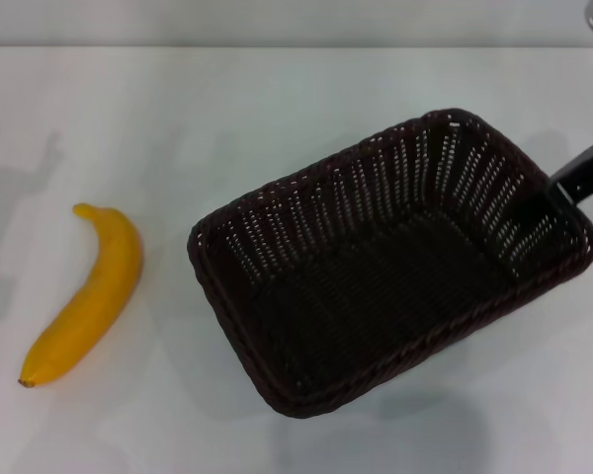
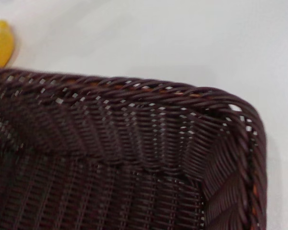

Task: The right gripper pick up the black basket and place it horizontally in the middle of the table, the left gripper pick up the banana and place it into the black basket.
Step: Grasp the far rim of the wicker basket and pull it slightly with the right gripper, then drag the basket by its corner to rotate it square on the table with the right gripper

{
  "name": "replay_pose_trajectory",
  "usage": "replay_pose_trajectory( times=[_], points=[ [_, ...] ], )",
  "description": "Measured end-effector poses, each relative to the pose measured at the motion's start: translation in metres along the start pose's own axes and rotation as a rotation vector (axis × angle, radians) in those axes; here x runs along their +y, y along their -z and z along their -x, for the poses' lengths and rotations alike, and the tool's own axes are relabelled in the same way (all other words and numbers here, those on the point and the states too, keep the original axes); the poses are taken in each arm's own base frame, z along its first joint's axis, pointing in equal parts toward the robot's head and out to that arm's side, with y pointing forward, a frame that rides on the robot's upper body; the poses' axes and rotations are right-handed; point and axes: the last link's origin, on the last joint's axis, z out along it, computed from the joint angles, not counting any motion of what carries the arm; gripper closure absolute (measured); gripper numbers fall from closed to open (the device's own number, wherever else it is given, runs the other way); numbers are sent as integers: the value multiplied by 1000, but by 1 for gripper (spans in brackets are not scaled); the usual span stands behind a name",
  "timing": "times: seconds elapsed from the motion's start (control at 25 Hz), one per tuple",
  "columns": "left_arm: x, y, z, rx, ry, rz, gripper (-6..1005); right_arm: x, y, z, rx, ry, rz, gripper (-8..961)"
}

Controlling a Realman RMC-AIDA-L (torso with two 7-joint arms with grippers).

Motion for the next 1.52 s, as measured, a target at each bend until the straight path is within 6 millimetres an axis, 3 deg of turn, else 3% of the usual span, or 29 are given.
replay_pose_trajectory(
  times=[0.4,0.68,1.04,1.28,1.52],
  points=[
    [2,-1,4,-7,8,8,123,-1,9,13,-58,-197,-42,772],
    [3,-2,4,-6,14,8,123,-15,14,8,-114,-320,-97,815],
    [8,-5,7,-9,26,24,125,-43,25,-26,-171,-505,-155,819],
    [10,-7,6,-8,30,29,126,-40,30,-41,-211,-577,-133,819],
    [11,-9,6,-5,31,32,127,-33,29,-43,-277,-612,-49,820]
  ],
)
